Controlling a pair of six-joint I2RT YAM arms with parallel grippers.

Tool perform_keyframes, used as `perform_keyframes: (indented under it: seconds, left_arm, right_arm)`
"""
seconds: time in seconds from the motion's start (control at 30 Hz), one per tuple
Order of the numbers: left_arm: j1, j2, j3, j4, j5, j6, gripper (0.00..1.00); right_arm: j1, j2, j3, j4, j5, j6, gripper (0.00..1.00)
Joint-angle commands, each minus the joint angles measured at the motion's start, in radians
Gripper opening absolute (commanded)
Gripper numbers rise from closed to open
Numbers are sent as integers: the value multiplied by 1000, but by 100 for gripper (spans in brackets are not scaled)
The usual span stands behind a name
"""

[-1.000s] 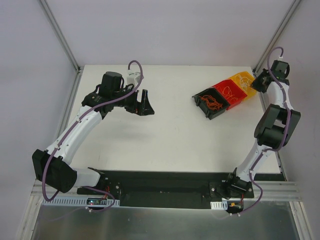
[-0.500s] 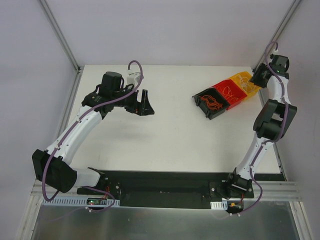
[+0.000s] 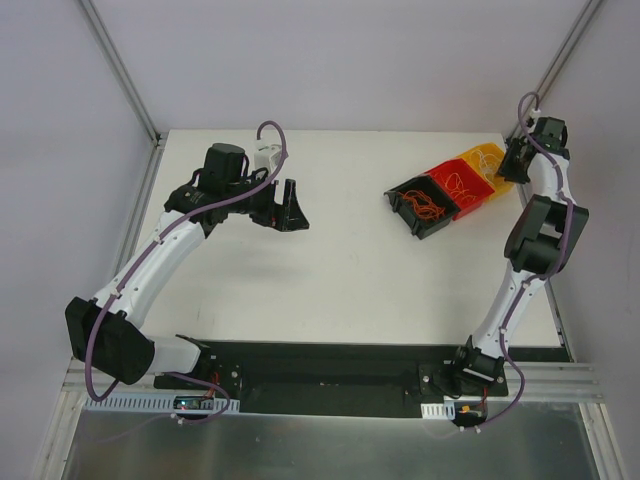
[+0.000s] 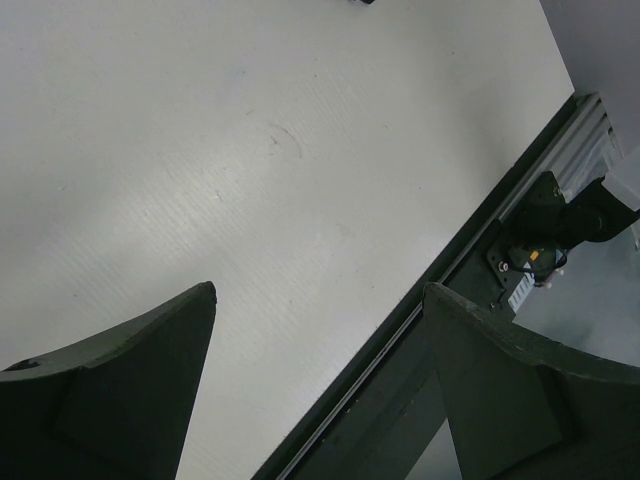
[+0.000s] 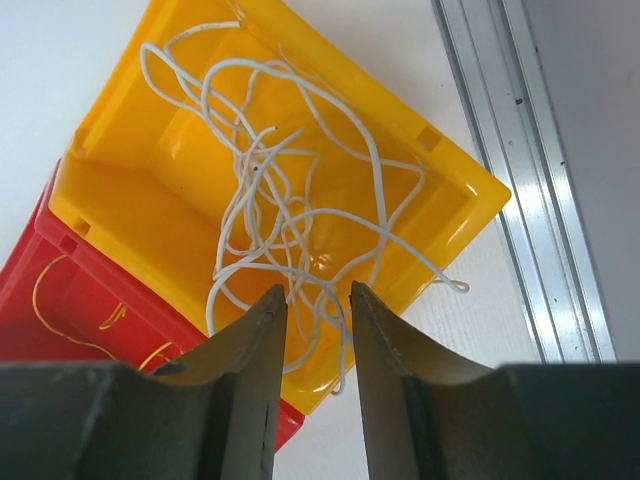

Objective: Untangle the cables

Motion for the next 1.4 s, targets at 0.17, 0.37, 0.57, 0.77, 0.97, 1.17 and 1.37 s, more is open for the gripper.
perform_keyframes:
  seconds: [0.17, 0.37, 0.57, 0.77, 0.97, 1.17, 1.37]
  left_arm:
    - [-7, 1, -2, 23, 21, -2, 84]
    - [-7, 0, -2, 24, 23, -4, 83]
    - [-7, 0, -2, 24, 28, -2, 84]
    - [-8, 3, -2, 23, 25, 0, 84]
    - [-7, 12, -2, 24, 20, 0, 84]
    - [-8, 14, -2, 24, 20, 1, 84]
    - [-7, 14, -2, 23, 24, -2, 84]
  right_arm:
    - [13, 17, 45, -8, 26, -22, 23]
    - [35, -40, 91, -26, 94, -22, 8]
    - [41, -74, 153, -23, 132, 18, 0]
    - [41, -46, 239, -7, 98, 97, 0]
    - [33, 0, 296, 70, 0, 281, 0]
    - [1, 57, 325, 170, -92, 489, 0]
    - [-5, 71, 267, 257, -109, 544, 0]
